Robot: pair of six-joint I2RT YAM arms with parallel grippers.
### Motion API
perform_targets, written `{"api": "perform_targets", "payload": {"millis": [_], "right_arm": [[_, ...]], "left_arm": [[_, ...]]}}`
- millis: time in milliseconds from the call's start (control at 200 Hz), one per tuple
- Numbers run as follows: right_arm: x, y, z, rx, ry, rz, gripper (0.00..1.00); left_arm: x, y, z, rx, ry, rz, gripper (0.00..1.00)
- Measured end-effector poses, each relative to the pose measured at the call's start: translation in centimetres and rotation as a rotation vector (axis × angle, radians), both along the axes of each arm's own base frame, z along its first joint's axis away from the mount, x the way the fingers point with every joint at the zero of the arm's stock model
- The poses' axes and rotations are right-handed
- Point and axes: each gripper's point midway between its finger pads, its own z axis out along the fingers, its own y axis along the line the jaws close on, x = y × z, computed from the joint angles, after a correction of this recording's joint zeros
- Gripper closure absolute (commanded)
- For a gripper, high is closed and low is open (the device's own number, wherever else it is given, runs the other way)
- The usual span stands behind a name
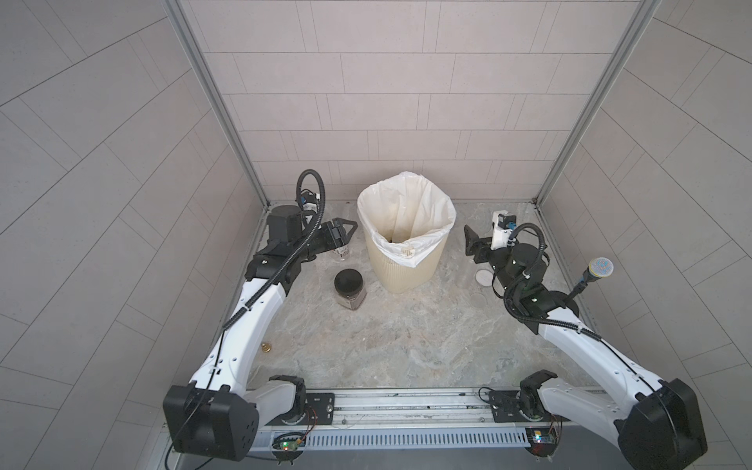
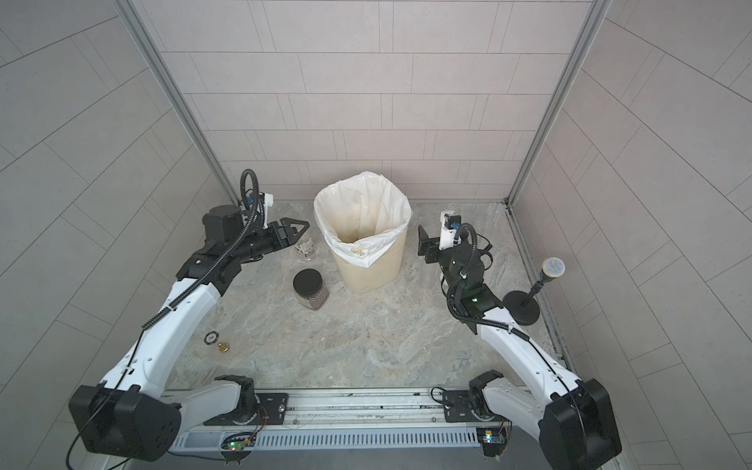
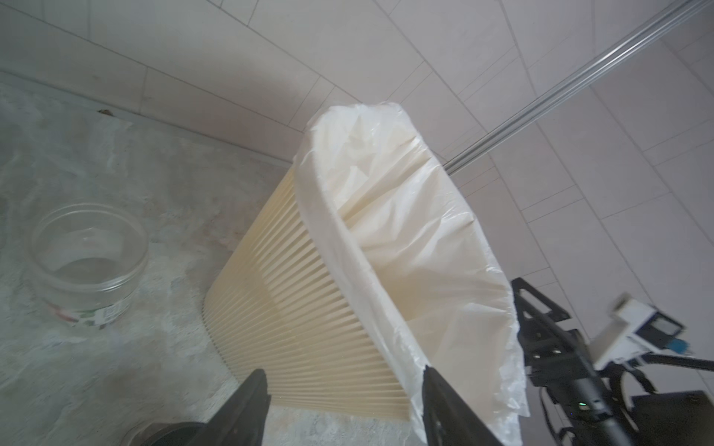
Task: Empty the moldy dried flower tea in the jars
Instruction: Move the jar to the center of the board.
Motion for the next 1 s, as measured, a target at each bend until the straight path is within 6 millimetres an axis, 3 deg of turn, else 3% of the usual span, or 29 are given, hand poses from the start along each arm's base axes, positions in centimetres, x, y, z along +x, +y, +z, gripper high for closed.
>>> {"api": "perform_targets", "payload": {"millis": [105, 245, 440, 575, 821, 1001], "right_arm": [[-1.2, 0.3, 0.4, 0.018, 0.021, 0.033, 0.15], [-2.7, 1.4, -0.9, 0.028, 0.1, 0.109, 0.15], [-5.3, 5.4, -3.2, -0.002, 0.21, 0.28, 0.14], [-7.4, 8.1, -4.1, -0.021, 0.228, 0.401, 0.14], [-9.1, 10.7, -7.2, -0.055, 0.289, 0.512, 0.14], [-9.3, 11.6, -8.2, -0.063, 0.306, 0.549, 0.15]], "left_arm": [[-1.1, 1.1, -2.5, 0.097, 0.083, 0.037, 0.31], [-2.9, 2.4, -5.2, 0.224, 0.173, 0.064, 0.26], [-5.0, 3.4, -8.8, 0.373, 0.264, 0.063, 0.17], [-6.1, 3.8, -11.7, 0.437, 0.325, 0.043, 0.16], [-5.5, 2.9, -15.4, 0.508, 0.394, -0.024, 0.16], [-4.2, 2.1, -16.9, 0.502, 0.406, -0.052, 0.16]]}}
